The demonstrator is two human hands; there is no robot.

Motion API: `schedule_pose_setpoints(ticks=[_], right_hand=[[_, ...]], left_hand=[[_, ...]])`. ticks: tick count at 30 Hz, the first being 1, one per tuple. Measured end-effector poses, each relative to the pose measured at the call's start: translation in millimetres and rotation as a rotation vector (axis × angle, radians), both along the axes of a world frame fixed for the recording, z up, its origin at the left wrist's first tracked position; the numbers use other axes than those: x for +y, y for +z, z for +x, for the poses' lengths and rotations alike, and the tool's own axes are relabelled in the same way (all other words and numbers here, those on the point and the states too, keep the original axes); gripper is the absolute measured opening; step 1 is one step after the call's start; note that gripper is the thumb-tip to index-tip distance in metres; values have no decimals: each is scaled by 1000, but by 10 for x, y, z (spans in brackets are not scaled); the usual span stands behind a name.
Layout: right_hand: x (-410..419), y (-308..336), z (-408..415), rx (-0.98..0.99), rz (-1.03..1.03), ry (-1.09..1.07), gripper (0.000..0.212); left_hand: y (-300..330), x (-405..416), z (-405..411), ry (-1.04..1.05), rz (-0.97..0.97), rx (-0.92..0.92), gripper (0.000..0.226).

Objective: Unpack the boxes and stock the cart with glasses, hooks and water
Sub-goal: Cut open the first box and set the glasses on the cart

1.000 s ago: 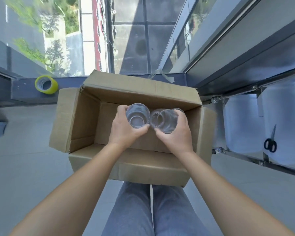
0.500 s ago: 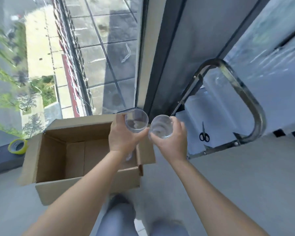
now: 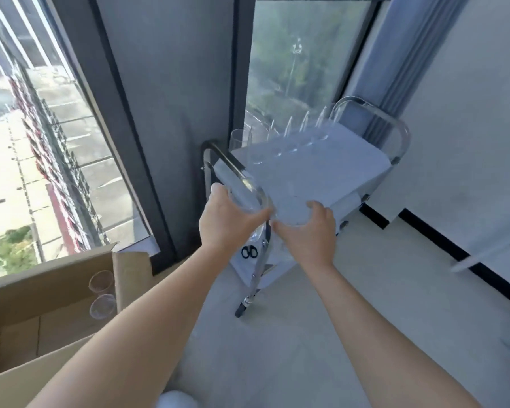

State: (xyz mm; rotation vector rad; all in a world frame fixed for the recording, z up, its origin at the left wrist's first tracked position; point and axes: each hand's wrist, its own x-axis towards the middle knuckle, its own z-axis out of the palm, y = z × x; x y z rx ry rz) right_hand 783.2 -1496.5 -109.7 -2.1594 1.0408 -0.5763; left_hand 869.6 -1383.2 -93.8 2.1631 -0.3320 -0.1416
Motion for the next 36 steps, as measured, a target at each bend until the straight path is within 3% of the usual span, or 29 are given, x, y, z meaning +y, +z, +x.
schedule_pose_setpoints(ticks=[11, 19, 29, 36], right_hand=[[-1313, 5, -34, 54, 22, -106, 80], [-2235, -203, 714, 116, 47, -72, 85], [-3014, -450, 1531, 160, 79, 42, 82], [-3504, -592, 1923, 188, 107, 330, 84]], left_hand=[[-7, -1442, 100, -154, 35, 26, 82], [-310, -2450, 757, -31, -44, 167, 70], [-670, -2942, 1436, 224, -24, 290, 74], [-757, -3362, 1598, 346, -20, 269, 71]])
